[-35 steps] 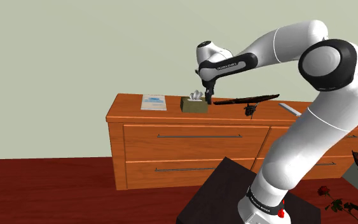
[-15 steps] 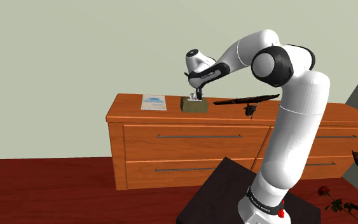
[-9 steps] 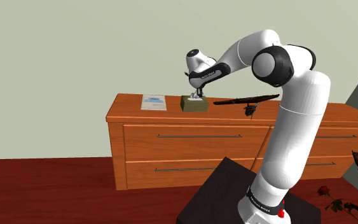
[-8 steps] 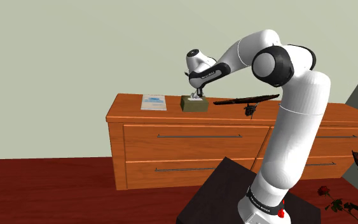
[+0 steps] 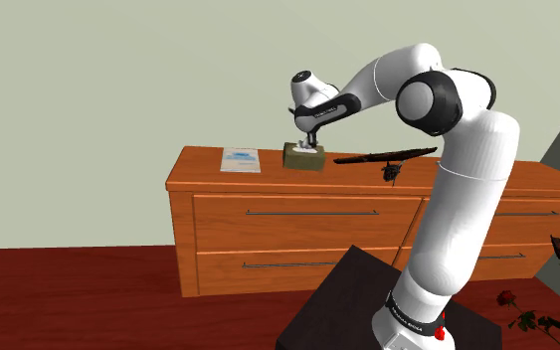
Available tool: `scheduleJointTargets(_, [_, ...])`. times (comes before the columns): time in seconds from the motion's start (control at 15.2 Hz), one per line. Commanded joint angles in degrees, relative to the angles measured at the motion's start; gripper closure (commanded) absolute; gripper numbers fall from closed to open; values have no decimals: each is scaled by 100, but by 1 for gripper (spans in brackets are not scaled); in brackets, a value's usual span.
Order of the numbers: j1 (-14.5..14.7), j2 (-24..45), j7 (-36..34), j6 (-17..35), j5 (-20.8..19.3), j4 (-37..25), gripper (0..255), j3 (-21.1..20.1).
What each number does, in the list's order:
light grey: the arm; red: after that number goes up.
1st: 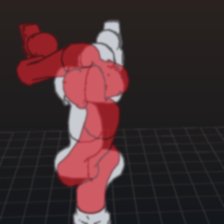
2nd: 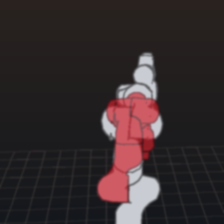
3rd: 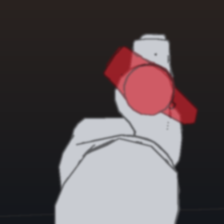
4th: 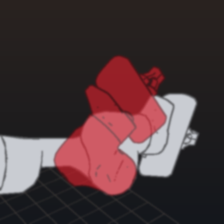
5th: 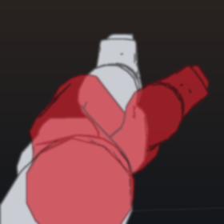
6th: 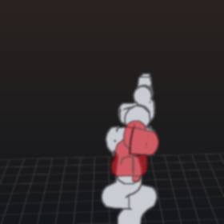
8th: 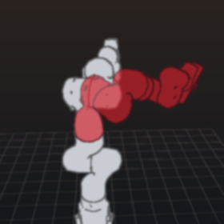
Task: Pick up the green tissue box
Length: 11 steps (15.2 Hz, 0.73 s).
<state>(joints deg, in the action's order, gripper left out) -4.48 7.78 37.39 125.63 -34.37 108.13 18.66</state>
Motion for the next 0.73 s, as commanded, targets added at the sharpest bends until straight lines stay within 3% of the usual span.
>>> scheduleJointTargets(0.0, [6,-49,73,-114,31,-79,255,-6])
scheduleJointTargets(0.66, [34,-202,411,-680,181,-564,255,-38])
